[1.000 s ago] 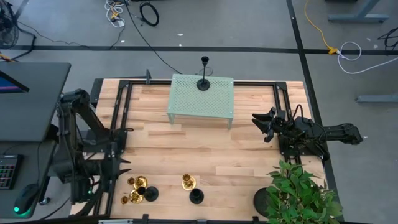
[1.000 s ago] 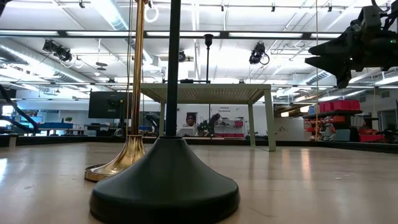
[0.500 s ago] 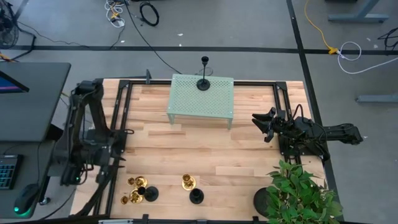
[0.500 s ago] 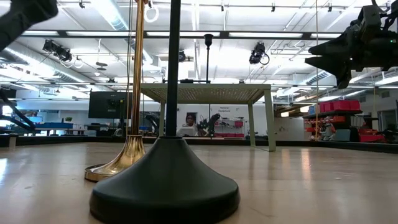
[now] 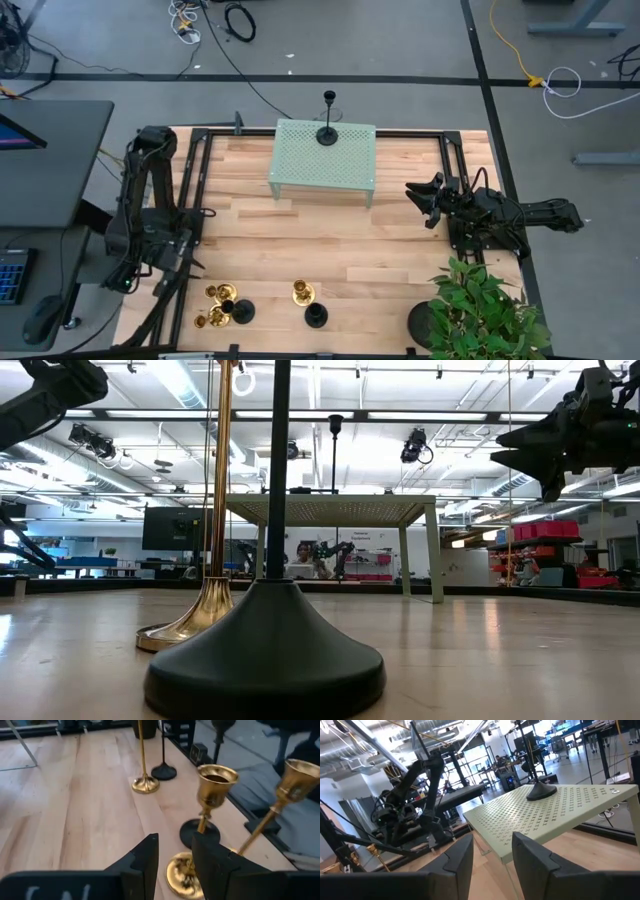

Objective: Pick & Place candle stick holders
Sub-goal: Put the top left gold candle holder on the shelf

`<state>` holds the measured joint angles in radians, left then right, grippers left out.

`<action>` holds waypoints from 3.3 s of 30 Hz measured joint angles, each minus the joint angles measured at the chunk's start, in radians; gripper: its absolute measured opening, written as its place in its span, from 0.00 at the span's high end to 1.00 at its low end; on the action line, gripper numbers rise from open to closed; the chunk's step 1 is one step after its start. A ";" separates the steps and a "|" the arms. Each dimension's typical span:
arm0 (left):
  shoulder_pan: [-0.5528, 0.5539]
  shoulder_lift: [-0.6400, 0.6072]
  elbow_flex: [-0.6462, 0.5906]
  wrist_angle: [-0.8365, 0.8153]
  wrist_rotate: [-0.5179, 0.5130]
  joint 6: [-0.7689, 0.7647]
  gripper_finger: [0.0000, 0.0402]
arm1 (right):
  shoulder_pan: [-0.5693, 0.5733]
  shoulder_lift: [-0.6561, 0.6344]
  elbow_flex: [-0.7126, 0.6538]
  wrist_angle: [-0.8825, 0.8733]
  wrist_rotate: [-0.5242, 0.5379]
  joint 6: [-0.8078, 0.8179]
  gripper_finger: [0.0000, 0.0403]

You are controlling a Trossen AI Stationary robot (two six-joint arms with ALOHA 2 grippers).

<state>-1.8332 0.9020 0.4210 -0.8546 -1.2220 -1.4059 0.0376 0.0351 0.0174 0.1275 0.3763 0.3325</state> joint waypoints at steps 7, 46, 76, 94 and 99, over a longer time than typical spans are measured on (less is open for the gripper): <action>0.000 0.000 -0.090 0.242 -0.054 0.060 0.70 | 0.000 0.000 0.000 0.000 0.000 0.000 0.66; 0.102 0.002 -0.158 0.438 -0.310 0.447 0.85 | 0.000 0.001 0.000 -0.002 -0.001 0.000 0.66; 0.320 -0.005 -0.152 0.729 0.228 0.424 0.85 | 0.002 0.026 0.000 -0.005 -0.054 0.026 0.66; 0.416 0.011 -0.152 0.799 0.362 0.434 0.85 | 0.002 0.026 0.000 -0.002 -0.053 0.026 0.66; 0.441 0.056 -0.152 0.799 0.448 0.389 0.85 | 0.002 0.026 0.000 -0.002 -0.053 0.026 0.66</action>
<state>-1.3921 0.9578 0.2691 -0.0555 -0.7739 -1.0171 0.0391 0.0616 0.0176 0.1257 0.3229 0.3580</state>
